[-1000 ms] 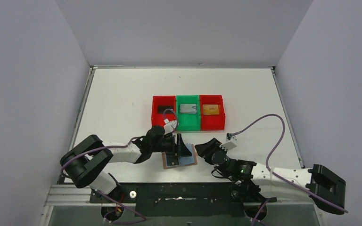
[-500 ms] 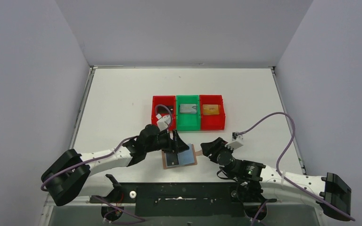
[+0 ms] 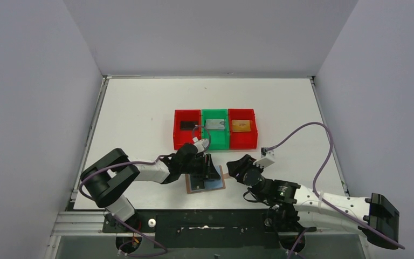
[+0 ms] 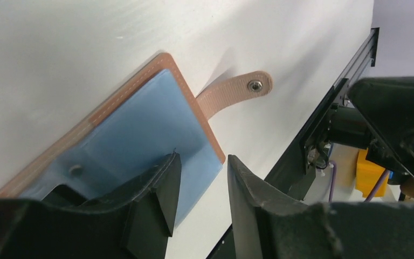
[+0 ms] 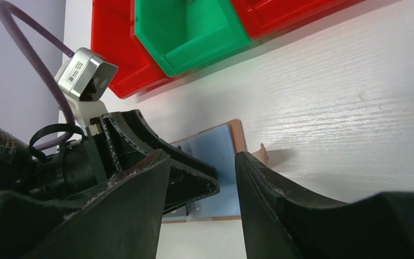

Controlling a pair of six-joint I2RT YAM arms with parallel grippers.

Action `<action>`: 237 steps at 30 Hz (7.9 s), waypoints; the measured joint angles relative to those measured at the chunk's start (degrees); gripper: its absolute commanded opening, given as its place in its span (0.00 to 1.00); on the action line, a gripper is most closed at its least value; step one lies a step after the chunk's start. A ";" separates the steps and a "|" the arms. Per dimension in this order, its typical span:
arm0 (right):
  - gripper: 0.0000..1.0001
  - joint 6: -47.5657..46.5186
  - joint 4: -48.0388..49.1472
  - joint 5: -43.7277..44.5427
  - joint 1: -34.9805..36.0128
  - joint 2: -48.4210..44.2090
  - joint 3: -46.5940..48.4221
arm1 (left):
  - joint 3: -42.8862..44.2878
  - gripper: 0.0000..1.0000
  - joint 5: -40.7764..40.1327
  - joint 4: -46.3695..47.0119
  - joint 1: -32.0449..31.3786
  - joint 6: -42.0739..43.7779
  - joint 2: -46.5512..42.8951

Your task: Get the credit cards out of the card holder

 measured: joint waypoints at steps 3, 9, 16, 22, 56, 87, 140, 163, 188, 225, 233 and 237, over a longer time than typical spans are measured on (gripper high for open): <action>0.47 0.61 -0.50 0.11 0.00 -1.44 -0.31 | 3.08 0.31 -1.55 -2.97 -1.09 0.57 1.90; 0.49 0.83 -0.90 0.59 0.00 -2.99 -0.83 | 5.92 0.32 -6.05 -8.98 -2.95 2.19 1.18; 0.52 -0.02 -0.83 0.46 0.00 -2.97 -0.81 | 5.70 0.37 -12.26 -15.80 -3.23 3.93 -11.15; 0.52 -3.48 0.33 -1.16 0.00 -2.36 -0.48 | 5.49 0.37 -16.31 -18.43 -1.95 4.74 -18.01; 0.51 -8.02 16.90 -29.33 -4.63 33.88 12.28 | -11.47 0.51 -23.08 -33.68 5.29 -4.20 -44.76; 0.29 -3.23 21.29 -32.65 -6.05 39.32 10.12 | -9.31 0.37 -13.88 -26.29 3.98 -0.22 -24.59; 0.02 -0.66 21.05 -30.23 -7.30 36.39 6.32 | -2.60 0.31 -19.39 -25.57 0.98 4.15 -15.61; 0.28 1.20 23.71 -29.92 -7.56 35.30 4.44 | 5.42 0.00 -26.71 -36.35 -3.50 7.91 -12.07; 0.00 0.26 24.02 -29.09 -8.74 33.83 2.97 | 5.25 0.00 -26.56 -33.27 -3.74 6.62 -10.47; 0.24 3.58 18.93 -27.34 -8.72 29.62 1.22 | 7.78 0.40 -27.28 -37.44 -4.07 7.76 -17.86; 0.26 4.24 19.41 -27.06 -8.72 29.51 0.98 | 7.30 0.24 -22.62 -29.42 -4.07 7.02 -15.41; 0.26 4.59 19.98 -27.06 -8.74 29.03 0.35 | 4.57 0.20 -22.08 -28.04 -4.07 6.01 -12.07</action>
